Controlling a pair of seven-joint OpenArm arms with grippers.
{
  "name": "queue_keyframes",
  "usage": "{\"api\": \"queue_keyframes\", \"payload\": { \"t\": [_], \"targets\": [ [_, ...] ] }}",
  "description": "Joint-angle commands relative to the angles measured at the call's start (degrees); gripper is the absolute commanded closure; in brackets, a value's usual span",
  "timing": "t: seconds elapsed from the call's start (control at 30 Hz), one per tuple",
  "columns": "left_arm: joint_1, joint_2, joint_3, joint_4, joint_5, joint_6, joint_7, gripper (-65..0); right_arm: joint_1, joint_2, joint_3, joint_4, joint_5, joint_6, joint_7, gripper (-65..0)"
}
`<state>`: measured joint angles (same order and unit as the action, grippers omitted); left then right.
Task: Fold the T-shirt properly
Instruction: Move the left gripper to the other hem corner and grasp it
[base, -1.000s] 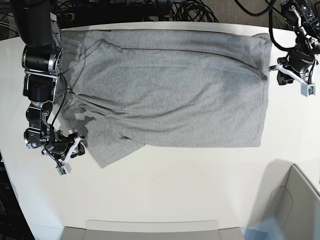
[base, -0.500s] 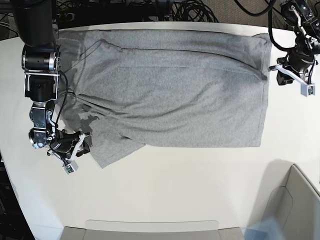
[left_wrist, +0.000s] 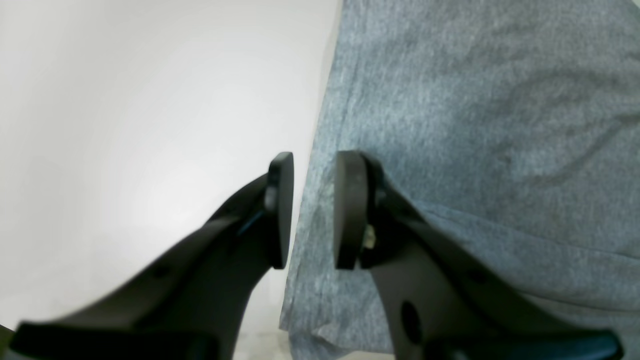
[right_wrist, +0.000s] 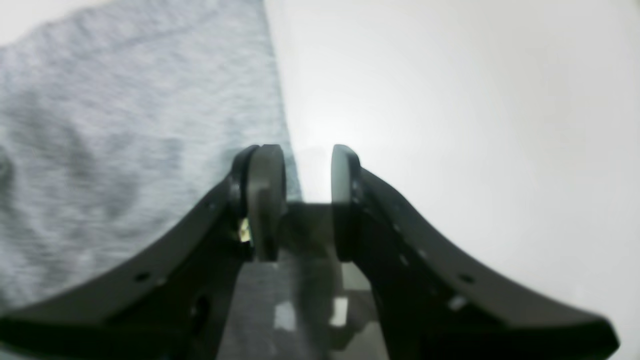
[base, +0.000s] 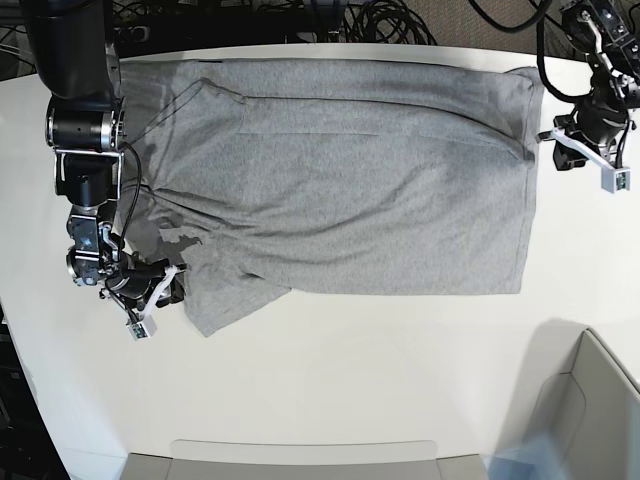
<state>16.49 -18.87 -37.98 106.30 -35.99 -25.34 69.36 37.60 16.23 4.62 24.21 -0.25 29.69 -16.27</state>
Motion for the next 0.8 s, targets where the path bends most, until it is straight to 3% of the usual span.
{"api": "queue_keyframes", "payload": {
  "t": [0.0, 0.2, 0.33, 0.43, 0.63, 0.77],
  "targets": [
    [-0.3, -0.9, -0.3, 0.7, -0.5, -0.1, -0.9, -13.9, 1.8, -0.1, -0.1, 0.6, 0.2, -0.1, 0.4, -16.2],
    [-3.4, -0.8, 0.0, 0.5, -0.5, -0.1, -0.9, -14.1, 1.7, -2.2, -0.1, -1.7, 0.2, 0.0, 0.2, -16.2],
    [-8.9, -1.8, 6.4, -3.0, -0.3, 0.2, -1.0, -15.3, 1.3, -2.6, -0.1, -2.4, 0.2, 0.0, 0.1, -16.2],
    [-18.1, -4.3, 12.1, -11.7, -0.3, 0.2, -2.1, -18.9, 0.2, -2.6, -0.1, -2.2, 0.2, 0.0, 0.1, -16.1],
    [-36.5, -10.7, 23.5, -38.8, -0.2, 0.8, -13.1, -20.3, -0.5, -1.3, -0.2, -2.1, 0.2, 0.0, 0.0, -16.1],
    [-47.7, -12.9, 34.4, -57.6, -0.2, 7.3, -21.6, -20.4, -0.7, -1.1, -0.2, -2.1, 0.2, 0.0, 0.0, -16.1]
  ]
}}
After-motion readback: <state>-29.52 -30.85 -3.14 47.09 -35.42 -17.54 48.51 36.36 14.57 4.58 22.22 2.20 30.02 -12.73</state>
